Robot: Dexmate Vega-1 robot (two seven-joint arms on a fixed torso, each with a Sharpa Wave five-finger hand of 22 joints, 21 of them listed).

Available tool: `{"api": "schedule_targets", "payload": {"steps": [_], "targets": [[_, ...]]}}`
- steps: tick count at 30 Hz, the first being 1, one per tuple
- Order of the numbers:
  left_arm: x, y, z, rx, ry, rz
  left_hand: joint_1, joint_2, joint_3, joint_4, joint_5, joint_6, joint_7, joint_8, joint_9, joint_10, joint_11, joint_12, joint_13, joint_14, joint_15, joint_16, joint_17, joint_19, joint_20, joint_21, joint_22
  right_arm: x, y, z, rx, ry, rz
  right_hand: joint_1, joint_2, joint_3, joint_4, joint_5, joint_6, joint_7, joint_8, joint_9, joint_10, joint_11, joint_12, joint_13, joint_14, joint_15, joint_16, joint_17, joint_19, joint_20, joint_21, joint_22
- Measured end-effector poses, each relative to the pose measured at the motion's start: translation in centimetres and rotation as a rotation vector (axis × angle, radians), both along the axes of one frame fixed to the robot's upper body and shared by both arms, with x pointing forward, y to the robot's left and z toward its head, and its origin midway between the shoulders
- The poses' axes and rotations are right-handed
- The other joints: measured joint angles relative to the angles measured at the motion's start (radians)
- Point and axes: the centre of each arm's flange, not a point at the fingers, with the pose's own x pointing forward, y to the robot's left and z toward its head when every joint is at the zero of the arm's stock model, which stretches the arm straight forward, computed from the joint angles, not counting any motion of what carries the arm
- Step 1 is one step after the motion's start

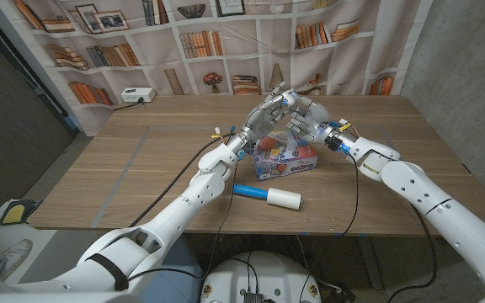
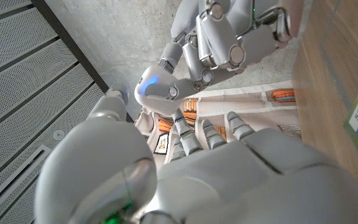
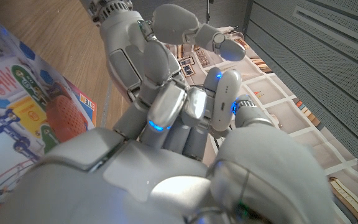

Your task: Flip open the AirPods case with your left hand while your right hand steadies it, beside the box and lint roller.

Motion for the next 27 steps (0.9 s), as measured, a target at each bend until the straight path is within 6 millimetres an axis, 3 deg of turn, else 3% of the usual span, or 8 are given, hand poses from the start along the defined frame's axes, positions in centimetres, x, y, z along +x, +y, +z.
{"api": "schedule_targets", "payload": {"steps": [8, 27], "targets": [[-0.2, 0.5, 0.4, -0.003, -0.026, 0.008, -0.045, -0.017, -0.024, 0.003, -0.045, -0.028, 0.007, 0.000, 0.000, -0.083, 0.026, -0.043, -0.024, -0.050, 0.021, -0.011, -0.008, -0.022, 0.011, 0.000, 0.001, 0.1, -0.1, 0.0, 0.014, 0.004, 0.002, 0.005, -0.005, 0.007, 0.002, -0.001, 0.001, -0.001, 0.000, -0.005, 0.003, 0.000, 0.000, -0.001, 0.000, 0.000, 0.000, -0.002, 0.000, 0.000, 0.005, -0.005], [-1.7, 2.5, 1.4, -0.017, -0.097, 0.066, -0.115, -0.029, -0.056, 0.024, -0.091, -0.034, 0.012, 0.000, 0.000, -0.109, 0.035, -0.050, -0.039, -0.080, 0.041, -0.016, -0.008, -0.036, 0.014, 0.000, 0.006, -0.3, -1.0, 0.6, 0.025, -0.028, -0.093, 0.006, -0.006, 0.011, 0.005, -0.005, -0.003, -0.006, -0.003, -0.006, 0.003, -0.002, 0.012, -0.005, 0.009, 0.002, 0.000, -0.002, -0.006, 0.002, 0.020, -0.014]]}}
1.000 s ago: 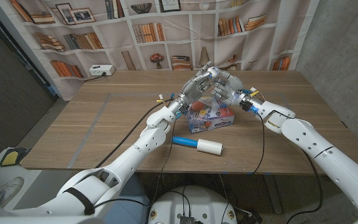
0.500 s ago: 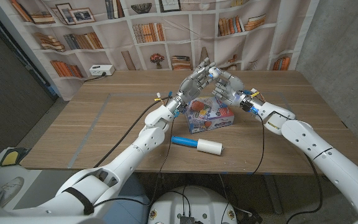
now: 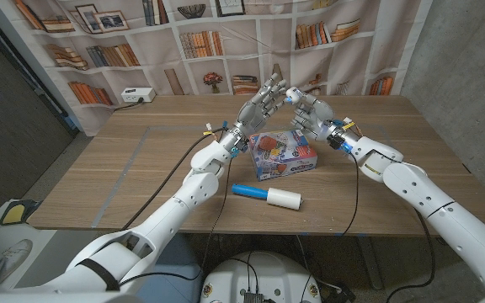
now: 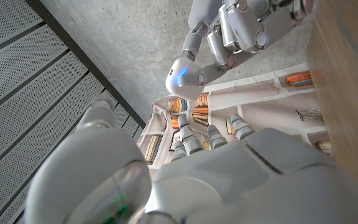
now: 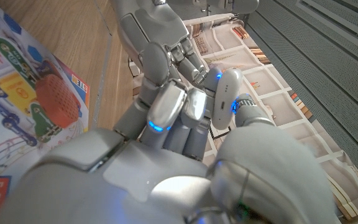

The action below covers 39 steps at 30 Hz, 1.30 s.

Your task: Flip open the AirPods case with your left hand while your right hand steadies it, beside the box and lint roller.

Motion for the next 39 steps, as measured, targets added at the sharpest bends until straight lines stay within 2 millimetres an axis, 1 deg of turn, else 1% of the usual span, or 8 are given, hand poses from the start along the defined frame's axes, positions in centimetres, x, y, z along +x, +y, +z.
{"api": "schedule_targets", "payload": {"steps": [4, 5, 8, 20, 22, 33, 34, 39], "targets": [[-0.5, 0.7, 0.4, -0.007, -0.013, 0.029, -0.008, 0.000, -0.004, 0.004, -0.001, 0.000, 0.000, 0.000, 0.000, 0.000, 0.000, 0.000, -0.005, 0.000, 0.000, 0.000, 0.000, 0.000, 0.000, 0.000, 0.000, -0.3, -0.2, 0.2, -0.006, -0.011, -0.025, 0.000, 0.000, 0.003, 0.000, -0.003, 0.000, 0.000, 0.000, 0.002, 0.000, 0.000, 0.000, 0.003, 0.000, 0.000, 0.000, 0.000, -0.001, 0.001, 0.007, -0.001], [-0.6, 0.8, 0.4, -0.006, -0.016, 0.029, -0.008, 0.000, -0.004, 0.004, -0.001, -0.002, 0.002, 0.000, 0.000, 0.000, 0.000, 0.000, -0.005, 0.000, 0.000, 0.000, 0.000, 0.000, 0.000, 0.000, 0.000, -0.3, -0.3, 0.2, -0.006, -0.011, -0.029, 0.000, 0.000, 0.011, -0.002, -0.003, 0.000, 0.000, 0.000, 0.002, 0.000, 0.000, 0.000, 0.004, 0.000, 0.000, 0.000, 0.000, -0.004, 0.004, 0.007, -0.004], [-1.0, 1.3, 0.6, -0.010, -0.025, 0.052, -0.012, 0.004, -0.004, 0.004, -0.007, -0.005, 0.005, 0.000, 0.000, -0.005, 0.005, 0.000, -0.005, 0.000, 0.000, 0.000, 0.000, 0.000, 0.000, 0.000, 0.000, -0.4, -0.4, 0.4, -0.008, -0.017, -0.049, 0.000, 0.000, 0.011, -0.002, -0.004, 0.000, 0.000, -0.003, 0.001, 0.000, 0.000, 0.000, 0.003, 0.000, 0.000, 0.000, 0.000, -0.003, 0.004, 0.011, -0.005], [-2.2, 2.5, 1.1, -0.024, -0.043, 0.110, -0.017, 0.009, -0.004, 0.004, -0.014, -0.005, 0.005, 0.000, 0.000, -0.005, 0.005, 0.000, -0.009, 0.000, 0.000, 0.007, 0.000, 0.003, 0.002, 0.000, 0.000, -0.9, -0.7, 0.8, -0.041, -0.026, -0.145, 0.000, 0.000, 0.011, -0.002, -0.002, -0.004, -0.004, -0.005, 0.001, 0.000, 0.000, 0.007, -0.003, 0.000, 0.000, -0.007, 0.000, -0.005, 0.002, 0.018, -0.014], [-2.3, 2.7, 1.1, -0.029, -0.041, 0.118, -0.017, 0.009, -0.004, 0.004, -0.014, -0.005, 0.005, 0.000, 0.000, -0.005, 0.005, 0.000, -0.010, 0.000, 0.000, 0.008, 0.000, 0.004, 0.004, 0.000, 0.000, -1.2, -0.7, 1.0, -0.052, -0.031, -0.160, 0.000, 0.000, 0.011, -0.003, -0.002, -0.004, -0.004, -0.002, 0.001, -0.001, -0.001, 0.007, -0.003, 0.000, 0.000, -0.007, 0.000, -0.005, 0.002, 0.018, -0.014], [-2.6, 3.2, 1.2, -0.041, -0.036, 0.140, -0.024, 0.016, -0.008, 0.000, -0.018, -0.005, 0.005, 0.000, 0.000, -0.005, 0.005, 0.000, -0.018, 0.000, 0.000, 0.008, 0.000, 0.004, 0.004, 0.000, 0.000, -1.6, -1.0, 1.0, -0.093, -0.032, -0.264, 0.000, 0.000, 0.011, -0.002, -0.002, -0.004, -0.003, -0.002, 0.001, -0.001, -0.001, 0.007, -0.002, 0.000, 0.000, -0.007, 0.000, -0.011, 0.007, 0.026, -0.017], [-2.6, 3.2, 1.2, -0.042, -0.035, 0.142, -0.025, 0.017, -0.008, 0.000, -0.018, -0.005, 0.005, 0.000, 0.000, -0.005, 0.005, 0.004, -0.019, 0.000, 0.000, 0.008, 0.000, 0.004, 0.004, 0.000, 0.000, -1.6, -1.1, 1.0, -0.097, -0.034, -0.276, 0.000, 0.000, 0.014, 0.000, -0.002, -0.004, -0.003, -0.002, 0.001, -0.001, -0.001, 0.007, -0.003, 0.000, 0.000, -0.007, 0.000, -0.011, 0.007, 0.026, -0.018], [-2.6, 3.3, 1.2, -0.046, -0.032, 0.148, -0.025, 0.017, -0.008, 0.000, -0.022, -0.011, 0.011, 0.000, 0.000, -0.005, 0.005, 0.004, -0.023, 0.001, 0.000, 0.008, -0.005, 0.004, 0.004, 0.000, 0.000, -1.8, -1.1, 1.2, -0.112, -0.041, -0.315, 0.000, 0.000, 0.014, 0.000, -0.002, -0.004, -0.003, -0.002, 0.001, -0.001, -0.001, 0.007, -0.005, 0.000, 0.000, -0.007, 0.000, -0.011, 0.007, 0.034, -0.019]]}}
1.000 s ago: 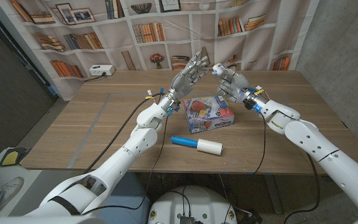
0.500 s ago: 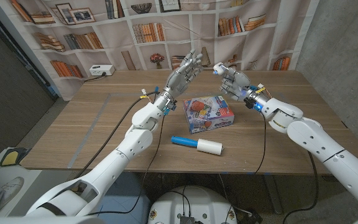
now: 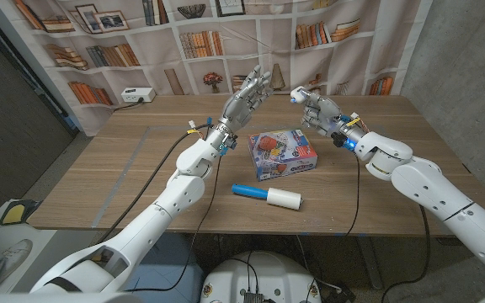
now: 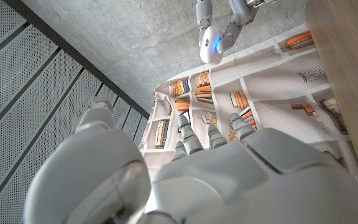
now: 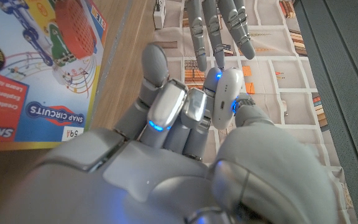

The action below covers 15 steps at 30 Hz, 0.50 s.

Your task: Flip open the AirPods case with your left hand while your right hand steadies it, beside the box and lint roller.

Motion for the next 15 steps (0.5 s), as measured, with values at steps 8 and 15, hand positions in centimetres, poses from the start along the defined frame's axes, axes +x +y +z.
{"api": "schedule_targets", "payload": {"steps": [8, 15], "targets": [[0.08, 0.20, -0.02, -0.005, 0.005, 0.009, -0.005, 0.005, 0.000, 0.000, -0.004, 0.000, 0.000, 0.000, 0.000, 0.000, 0.000, 0.000, -0.005, 0.000, 0.000, 0.000, 0.000, 0.000, 0.000, 0.000, 0.000, -0.14, 0.14, 0.01, -0.032, -0.005, -0.052, 0.006, -0.006, 0.003, 0.003, -0.001, -0.001, 0.001, 0.000, -0.004, 0.000, 0.000, 0.000, 0.000, 0.000, 0.000, 0.000, 0.000, 0.000, 0.000, 0.000, -0.005], [0.13, 0.29, -0.03, -0.007, 0.008, 0.012, -0.009, 0.009, 0.000, 0.000, -0.004, 0.000, 0.000, 0.000, 0.000, 0.000, 0.000, 0.000, -0.010, 0.000, 0.000, 0.000, 0.000, 0.000, 0.000, 0.000, 0.000, 0.24, 0.39, 0.06, -0.024, 0.007, -0.023, 0.006, -0.006, 0.003, 0.003, -0.001, 0.002, 0.006, -0.001, -0.005, 0.000, 0.000, -0.004, -0.009, 0.000, 0.000, 0.000, 0.000, 0.000, 0.000, 0.007, -0.013]]}}
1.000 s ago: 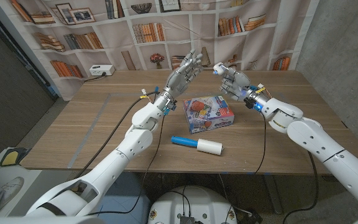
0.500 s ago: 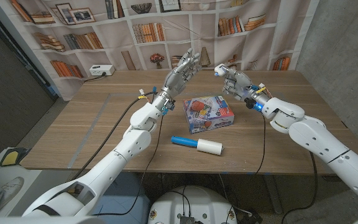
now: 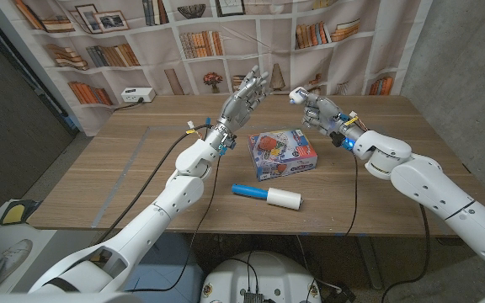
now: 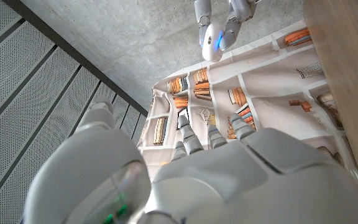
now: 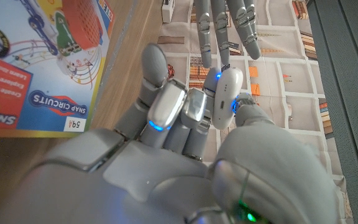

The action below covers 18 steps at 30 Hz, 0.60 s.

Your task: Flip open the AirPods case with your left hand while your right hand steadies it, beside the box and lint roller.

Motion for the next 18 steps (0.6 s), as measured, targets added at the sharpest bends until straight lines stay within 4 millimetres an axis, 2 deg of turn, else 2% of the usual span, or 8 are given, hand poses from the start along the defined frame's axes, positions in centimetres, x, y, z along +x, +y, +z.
{"api": "schedule_targets", "payload": {"steps": [3, 6, 18], "targets": [[0.0, 0.0, 0.0, -0.001, 0.002, 0.000, 0.000, 0.000, -0.003, -0.003, 0.000, 0.000, 0.000, 0.000, 0.000, 0.004, 0.004, 0.004, 0.000, 0.000, 0.000, 0.000, 0.000, 0.000, 0.000, 0.000, 0.000, 0.5, -0.2, -0.1, 0.010, 0.007, -0.006, 0.000, 0.000, 0.000, 0.000, -0.001, 0.000, 0.000, 0.000, 0.000, 0.000, 0.000, 0.000, 0.001, 0.000, 0.000, 0.000, 0.000, -0.004, -0.004, 0.008, -0.005], [0.1, 0.0, 0.0, -0.002, 0.004, 0.000, 0.000, 0.000, -0.003, -0.003, 0.000, 0.000, 0.000, 0.000, 0.000, 0.004, 0.004, 0.004, 0.000, 0.000, 0.000, 0.000, 0.000, 0.000, 0.000, 0.000, 0.000, 0.4, 0.5, -0.2, 0.036, 0.031, 0.092, 0.000, 0.000, 0.000, 0.000, -0.001, 0.000, 0.000, 0.004, 0.001, 0.000, 0.000, -0.004, 0.003, 0.000, 0.000, 0.000, 0.000, -0.004, -0.004, 0.012, -0.006], [0.4, 0.2, -0.3, -0.005, 0.015, 0.001, -0.004, 0.004, -0.003, -0.003, 0.000, 0.000, 0.000, 0.000, 0.000, 0.004, 0.004, 0.004, -0.005, 0.000, 0.000, 0.000, 0.000, 0.003, 0.003, 0.000, 0.000, 0.8, 1.3, -0.1, 0.090, 0.070, 0.252, 0.000, 0.000, 0.000, 0.000, 0.001, -0.002, 0.002, 0.006, 0.017, 0.000, 0.000, -0.004, 0.007, 0.000, 0.000, 0.000, 0.000, -0.009, 0.002, 0.032, -0.020]]}}
